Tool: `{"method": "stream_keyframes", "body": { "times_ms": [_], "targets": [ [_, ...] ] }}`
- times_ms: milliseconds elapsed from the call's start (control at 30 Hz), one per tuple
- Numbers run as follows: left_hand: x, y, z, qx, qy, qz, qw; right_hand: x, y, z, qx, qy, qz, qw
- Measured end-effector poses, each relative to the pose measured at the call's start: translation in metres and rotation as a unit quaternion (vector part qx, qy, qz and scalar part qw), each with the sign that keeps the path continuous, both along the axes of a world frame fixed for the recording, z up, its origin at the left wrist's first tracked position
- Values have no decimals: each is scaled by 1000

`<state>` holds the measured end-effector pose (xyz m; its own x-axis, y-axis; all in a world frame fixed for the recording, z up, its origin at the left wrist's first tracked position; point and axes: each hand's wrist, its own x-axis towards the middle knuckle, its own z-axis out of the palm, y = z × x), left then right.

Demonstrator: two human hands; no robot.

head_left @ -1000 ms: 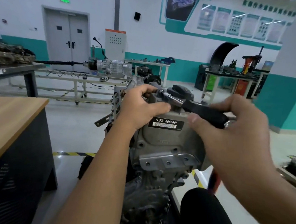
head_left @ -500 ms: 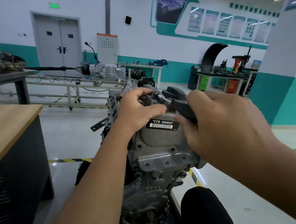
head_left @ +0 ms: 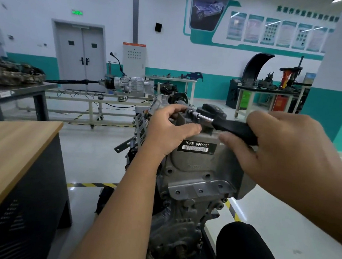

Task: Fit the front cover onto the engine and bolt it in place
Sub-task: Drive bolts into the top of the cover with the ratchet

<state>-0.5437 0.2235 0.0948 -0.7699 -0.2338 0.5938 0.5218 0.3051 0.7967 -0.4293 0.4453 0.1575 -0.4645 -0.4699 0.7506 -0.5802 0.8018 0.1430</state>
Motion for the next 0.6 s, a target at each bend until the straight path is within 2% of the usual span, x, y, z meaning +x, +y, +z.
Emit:
{"method": "stream_keyframes", "body": {
  "times_ms": [133, 267, 433, 600],
  "targets": [
    [0, 1, 0, 3, 9, -4, 1000, 0, -7, -6, -64, -41, 4, 997],
    [0, 2, 0, 6, 4, -6, 1000, 2, -7, -5, -13, -19, 9, 1000],
    [1, 2, 0, 4, 6, 3, 1000, 3, -12, 1, -54, -32, -5, 998],
    [3, 2, 1, 7, 6, -1, 1000, 2, -14, 1, -35, -50, 8, 998]
  ]
}}
